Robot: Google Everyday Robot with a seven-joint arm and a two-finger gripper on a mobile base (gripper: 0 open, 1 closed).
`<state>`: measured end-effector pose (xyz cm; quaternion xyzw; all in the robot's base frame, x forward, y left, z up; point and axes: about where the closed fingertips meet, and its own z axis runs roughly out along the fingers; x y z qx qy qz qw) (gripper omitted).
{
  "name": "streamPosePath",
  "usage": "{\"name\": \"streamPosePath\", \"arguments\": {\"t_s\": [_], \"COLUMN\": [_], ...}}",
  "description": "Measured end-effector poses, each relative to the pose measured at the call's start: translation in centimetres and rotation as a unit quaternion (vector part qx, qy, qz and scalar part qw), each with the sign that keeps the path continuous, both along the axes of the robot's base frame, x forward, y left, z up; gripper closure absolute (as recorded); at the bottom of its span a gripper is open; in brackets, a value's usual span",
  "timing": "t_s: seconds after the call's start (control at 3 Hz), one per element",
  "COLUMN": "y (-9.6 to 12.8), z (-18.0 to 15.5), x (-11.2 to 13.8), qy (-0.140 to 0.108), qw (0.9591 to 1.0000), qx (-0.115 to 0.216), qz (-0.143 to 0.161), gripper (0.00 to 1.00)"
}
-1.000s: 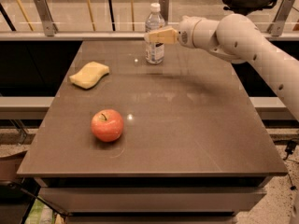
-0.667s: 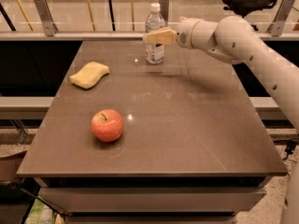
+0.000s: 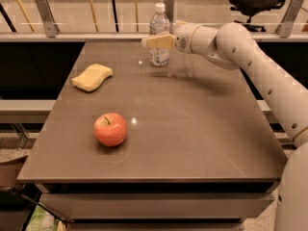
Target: Pick blue plastic bottle
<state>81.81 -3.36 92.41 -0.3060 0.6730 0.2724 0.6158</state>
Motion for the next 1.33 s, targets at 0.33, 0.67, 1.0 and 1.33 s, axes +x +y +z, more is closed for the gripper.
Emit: {"name": "streamPosePath", "arguments": {"t_s": [0.33, 0.67, 1.0, 1.33], "y": [0.25, 0.59, 0.93, 1.24], "z": [-0.05, -0.11, -0.17, -0.23], "x": [0.01, 0.00, -0.01, -0.02], "qy": [0.000, 0.001, 0.001, 0.002], "qw": [1.0000, 1.0000, 1.0000, 1.0000], "qx": [0.000, 0.000, 0.001, 0.001], "qz": [0.002, 0.004, 0.006, 0.008], "gripper": [0.16, 0.41, 0.64, 0.87]}}
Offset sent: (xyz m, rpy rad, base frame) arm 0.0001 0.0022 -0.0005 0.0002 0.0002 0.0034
